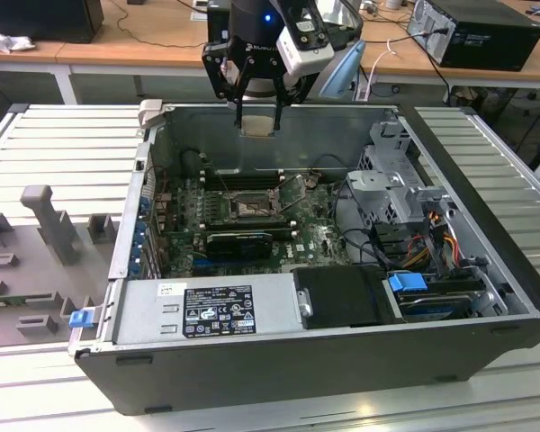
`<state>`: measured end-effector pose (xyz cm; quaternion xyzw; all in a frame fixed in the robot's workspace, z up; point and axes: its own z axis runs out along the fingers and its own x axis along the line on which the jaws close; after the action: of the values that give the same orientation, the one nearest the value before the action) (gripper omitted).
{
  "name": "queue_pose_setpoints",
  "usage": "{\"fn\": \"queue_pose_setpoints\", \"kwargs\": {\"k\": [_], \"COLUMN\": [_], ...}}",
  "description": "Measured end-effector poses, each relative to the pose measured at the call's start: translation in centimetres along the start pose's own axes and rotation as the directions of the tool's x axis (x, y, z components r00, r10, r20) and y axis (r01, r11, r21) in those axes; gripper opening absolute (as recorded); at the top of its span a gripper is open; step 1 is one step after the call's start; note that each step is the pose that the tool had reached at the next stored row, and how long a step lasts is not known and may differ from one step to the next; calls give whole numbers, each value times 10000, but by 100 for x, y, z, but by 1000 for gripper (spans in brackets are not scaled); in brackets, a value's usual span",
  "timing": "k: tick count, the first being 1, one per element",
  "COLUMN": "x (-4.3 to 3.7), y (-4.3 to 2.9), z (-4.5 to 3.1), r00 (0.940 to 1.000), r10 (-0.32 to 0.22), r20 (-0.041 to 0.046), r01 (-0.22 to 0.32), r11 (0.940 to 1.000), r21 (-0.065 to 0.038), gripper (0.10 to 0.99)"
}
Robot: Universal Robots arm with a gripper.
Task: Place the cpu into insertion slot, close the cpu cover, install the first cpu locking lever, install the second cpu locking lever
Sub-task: 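Place the cpu into insertion slot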
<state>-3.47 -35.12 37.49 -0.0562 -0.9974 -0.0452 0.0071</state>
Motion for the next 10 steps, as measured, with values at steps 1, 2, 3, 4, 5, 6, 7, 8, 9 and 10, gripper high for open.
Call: {"fn": "queue_pose_setpoints", "kwargs": {"k": [1,2,3,4,5,6,7,8,9,10], "x": [0,0,0,0,0,0,0,0,0,0], "y": [0,0,0,0,0,0,0,0,0,0], "z": [0,1,1,1,1,1,2,2,3,4], "r00": [9999,9996,9994,9993,9991,9987,9980,9972,9957,9946], "r10": [132,274,335,380,421,507,627,740,926,1034], "r20": [12,24,30,34,37,46,56,66,82,92], "r01": [-132,-274,-335,-380,-421,-507,-626,-740,-926,-1034], "r11": [9999,9996,9994,9993,9991,9987,9980,9973,9957,9946], "r21": [-2,-6,-7,-8,-9,-10,-14,-16,-21,-25], "gripper": [529,529,529,529,529,529,529,529,529,529]}}
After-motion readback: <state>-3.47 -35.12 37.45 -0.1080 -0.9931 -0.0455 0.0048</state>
